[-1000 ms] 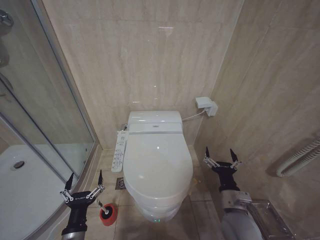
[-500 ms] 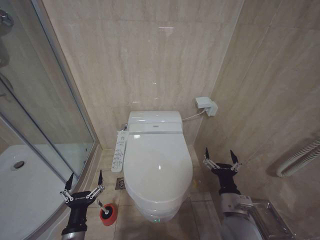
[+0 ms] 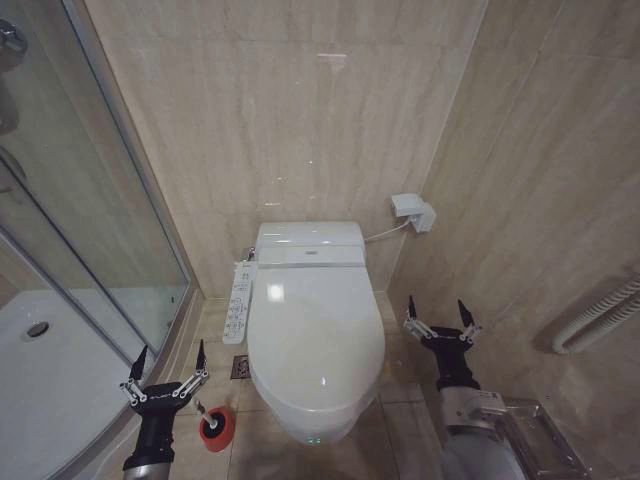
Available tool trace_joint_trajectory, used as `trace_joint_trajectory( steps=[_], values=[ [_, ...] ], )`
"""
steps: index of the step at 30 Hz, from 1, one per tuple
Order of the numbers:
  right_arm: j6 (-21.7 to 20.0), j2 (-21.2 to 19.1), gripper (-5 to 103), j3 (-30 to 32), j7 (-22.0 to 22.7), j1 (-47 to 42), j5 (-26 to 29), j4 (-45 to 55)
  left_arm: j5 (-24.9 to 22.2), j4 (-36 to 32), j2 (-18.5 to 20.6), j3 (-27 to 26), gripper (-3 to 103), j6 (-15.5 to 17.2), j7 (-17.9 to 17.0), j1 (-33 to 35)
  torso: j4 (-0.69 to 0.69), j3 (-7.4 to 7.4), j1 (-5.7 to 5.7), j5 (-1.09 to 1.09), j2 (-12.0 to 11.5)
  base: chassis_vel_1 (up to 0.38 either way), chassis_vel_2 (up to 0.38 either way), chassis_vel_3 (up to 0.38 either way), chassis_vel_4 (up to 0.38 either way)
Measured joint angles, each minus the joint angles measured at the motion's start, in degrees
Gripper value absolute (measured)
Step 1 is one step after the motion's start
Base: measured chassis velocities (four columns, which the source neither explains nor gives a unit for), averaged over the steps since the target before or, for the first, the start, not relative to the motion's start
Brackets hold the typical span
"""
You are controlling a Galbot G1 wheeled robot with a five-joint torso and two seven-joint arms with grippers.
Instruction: Open the toilet lid, clean the toilet bowl with a toilet brush, close the toilet lid, and flush.
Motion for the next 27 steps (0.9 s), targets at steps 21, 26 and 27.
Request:
trace_joint_trajectory(
  steps=[21,26,27],
  values=[
    [-0.61,-0.04,100,-0.05,0.48,-0.27,0.11,0.1,0.0,0.0,0.0,0.0,100,0.0,0.0,0.0,0.0,0.0,0.0,0.0,0.0,0.0,0.0,0.0,0.0],
    [-0.61,-0.04,100,-0.05,0.5,-0.27,0.11,0.1,0.0,0.0,0.0,0.0,100,0.0,0.0,0.0,0.0,0.0,0.0,0.0,0.0,0.0,0.0,0.0,0.0],
    [-0.61,-0.04,100,-0.05,0.5,-0.27,0.11,0.1,0.0,0.0,0.0,0.0,100,0.0,0.0,0.0,0.0,0.0,0.0,0.0,0.0,0.0,0.0,0.0,0.0]
  ],
)
